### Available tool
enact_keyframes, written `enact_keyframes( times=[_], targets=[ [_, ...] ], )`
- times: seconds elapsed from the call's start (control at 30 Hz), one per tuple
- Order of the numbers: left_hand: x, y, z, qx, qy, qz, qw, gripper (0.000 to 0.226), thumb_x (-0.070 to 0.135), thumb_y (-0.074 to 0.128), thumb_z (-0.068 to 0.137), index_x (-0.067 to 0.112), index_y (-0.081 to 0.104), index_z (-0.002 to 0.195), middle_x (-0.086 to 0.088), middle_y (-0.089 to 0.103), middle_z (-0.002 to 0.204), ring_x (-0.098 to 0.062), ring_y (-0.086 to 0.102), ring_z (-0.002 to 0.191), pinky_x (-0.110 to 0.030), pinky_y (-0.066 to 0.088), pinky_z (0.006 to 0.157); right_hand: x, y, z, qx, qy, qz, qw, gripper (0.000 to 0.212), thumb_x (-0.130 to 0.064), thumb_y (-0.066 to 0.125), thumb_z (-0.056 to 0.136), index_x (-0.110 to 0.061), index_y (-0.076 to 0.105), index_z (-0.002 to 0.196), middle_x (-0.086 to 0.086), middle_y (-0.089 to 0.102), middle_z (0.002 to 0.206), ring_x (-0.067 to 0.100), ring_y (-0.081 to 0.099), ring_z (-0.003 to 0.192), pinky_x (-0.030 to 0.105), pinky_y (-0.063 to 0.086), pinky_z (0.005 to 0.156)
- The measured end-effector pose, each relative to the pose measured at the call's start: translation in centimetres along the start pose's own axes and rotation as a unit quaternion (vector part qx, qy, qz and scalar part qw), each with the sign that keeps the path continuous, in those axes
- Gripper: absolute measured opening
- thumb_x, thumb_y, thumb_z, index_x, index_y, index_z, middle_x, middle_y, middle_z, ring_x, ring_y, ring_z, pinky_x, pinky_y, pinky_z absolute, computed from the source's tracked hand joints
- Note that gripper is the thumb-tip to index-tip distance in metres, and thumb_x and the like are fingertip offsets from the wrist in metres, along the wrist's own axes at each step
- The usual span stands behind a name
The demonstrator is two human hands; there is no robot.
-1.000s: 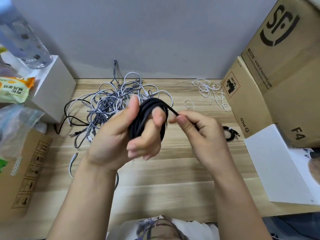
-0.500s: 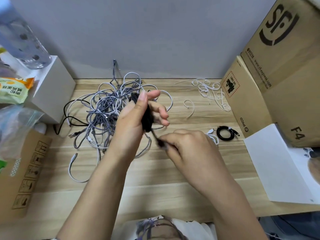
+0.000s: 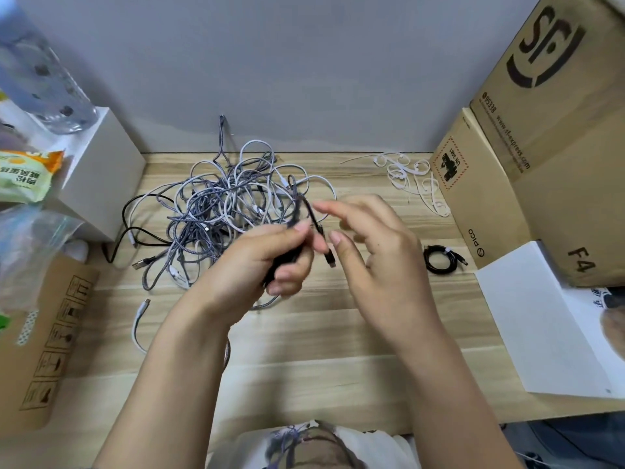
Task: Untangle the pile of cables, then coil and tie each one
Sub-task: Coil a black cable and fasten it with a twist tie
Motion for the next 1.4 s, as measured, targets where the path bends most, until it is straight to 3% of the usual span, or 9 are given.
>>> enact_keyframes(
  times=[0.13,0.27,0.33,0.5,0.67,0.87,1.03,1.17,1.4],
  targets=[
    [-0.4,1.1,-0.9,-0.125,-0.083,0.043,0.988,0.029,0.028,0.047,0.086,0.013,0.066,0.072,0.004,0.03,0.041,-0.006,0.021,0.033,-0.019,0.021,0.039,1.8,0.9,0.1,-0.073,0.02,-0.02,0.997,0.048,-0.01,0.052,0.084,-0.024,0.054,0.13,-0.004,0.058,0.124,0.019,0.052,0.114,0.031,0.038,0.098],
    [-0.6,0.7,-1.3,-0.189,-0.096,-0.009,0.977,0.024,0.037,0.065,0.08,0.013,0.064,0.076,0.007,0.035,0.043,-0.002,0.025,0.033,-0.017,0.025,0.04,2.1,0.8,-0.2,-0.068,0.049,0.079,0.993,0.016,-0.022,0.055,0.085,-0.026,0.068,0.094,-0.019,0.062,0.083,0.005,0.061,0.077,0.018,0.046,0.072],
    [-0.7,0.4,-1.2,-0.176,-0.091,-0.018,0.98,0.036,0.044,0.071,0.074,0.009,0.063,0.078,0.008,0.036,0.043,-0.002,0.027,0.033,-0.016,0.03,0.041,1.9,0.1,-0.2,-0.02,0.041,0.111,0.993,0.011,-0.02,0.06,0.084,-0.024,0.07,0.085,-0.024,0.059,0.071,0.0,0.057,0.061,0.009,0.039,0.061],
    [-1.0,-0.8,-0.6,-0.084,-0.044,0.004,0.995,0.071,0.044,0.086,0.054,-0.002,0.046,0.089,0.004,0.039,0.046,-0.006,0.033,0.035,-0.015,0.034,0.043,0.4,-1.9,0.1,0.007,-0.036,0.109,0.993,0.015,-0.02,0.064,0.081,-0.009,0.073,0.084,-0.013,0.061,0.071,-0.006,0.054,0.068,0.009,0.038,0.064],
    [-0.5,0.3,-1.4,-0.218,-0.013,0.0,0.976,0.026,0.043,0.066,0.082,0.018,0.061,0.08,0.008,0.047,0.044,-0.004,0.036,0.035,-0.013,0.034,0.042,1.3,-1.4,0.2,-0.001,0.017,0.165,0.986,0.011,-0.022,0.062,0.081,-0.026,0.069,0.089,-0.019,0.065,0.078,-0.004,0.057,0.069,0.008,0.039,0.066],
    [0.9,1.3,-0.8,-0.275,0.049,-0.26,0.924,0.021,0.023,0.043,0.1,0.008,0.056,0.092,0.004,0.035,0.052,-0.011,0.032,0.041,-0.022,0.036,0.053,3.0,1.9,-0.4,-0.125,0.13,0.236,0.955,0.036,-0.024,0.049,0.088,-0.043,0.051,0.119,-0.007,0.048,0.053,0.001,0.037,0.045,0.009,0.032,0.052],
    [1.9,-0.9,0.4,-0.114,0.092,-0.463,0.874,0.023,0.017,0.035,0.101,-0.002,0.049,0.098,-0.013,0.05,0.064,-0.024,0.043,0.053,-0.029,0.034,0.065,3.4,2.8,-1.4,-0.201,0.114,0.079,0.97,0.054,-0.027,0.039,0.093,-0.069,0.025,0.125,-0.012,0.055,0.059,0.01,0.049,0.043,0.028,0.048,0.057],
    [1.6,-3.0,0.8,0.004,0.105,-0.494,0.863,0.027,0.018,0.036,0.101,-0.004,0.051,0.096,-0.011,0.053,0.066,-0.024,0.052,0.057,-0.033,0.042,0.066,1.5,3.0,-2.1,-0.231,0.121,0.174,0.95,0.019,-0.024,0.051,0.086,-0.042,0.059,0.089,-0.005,0.053,0.06,0.011,0.051,0.047,0.029,0.046,0.055],
    [1.1,-1.9,1.0,0.154,0.125,-0.252,0.947,0.032,0.021,0.038,0.093,0.003,0.064,0.096,0.001,0.068,0.067,-0.006,0.059,0.05,-0.016,0.048,0.051,-0.9,2.2,-2.3,-0.316,0.095,0.14,0.934,0.021,-0.03,0.066,0.068,-0.034,0.053,0.084,-0.01,0.057,0.072,0.006,0.053,0.06,0.024,0.042,0.061]
  ],
)
Point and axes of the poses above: each hand's wrist, its own z-axis towards the middle knuckle, its own y-axis out of the palm, x = y × z, the point moved 4 cm from there along z, towards the middle knuckle
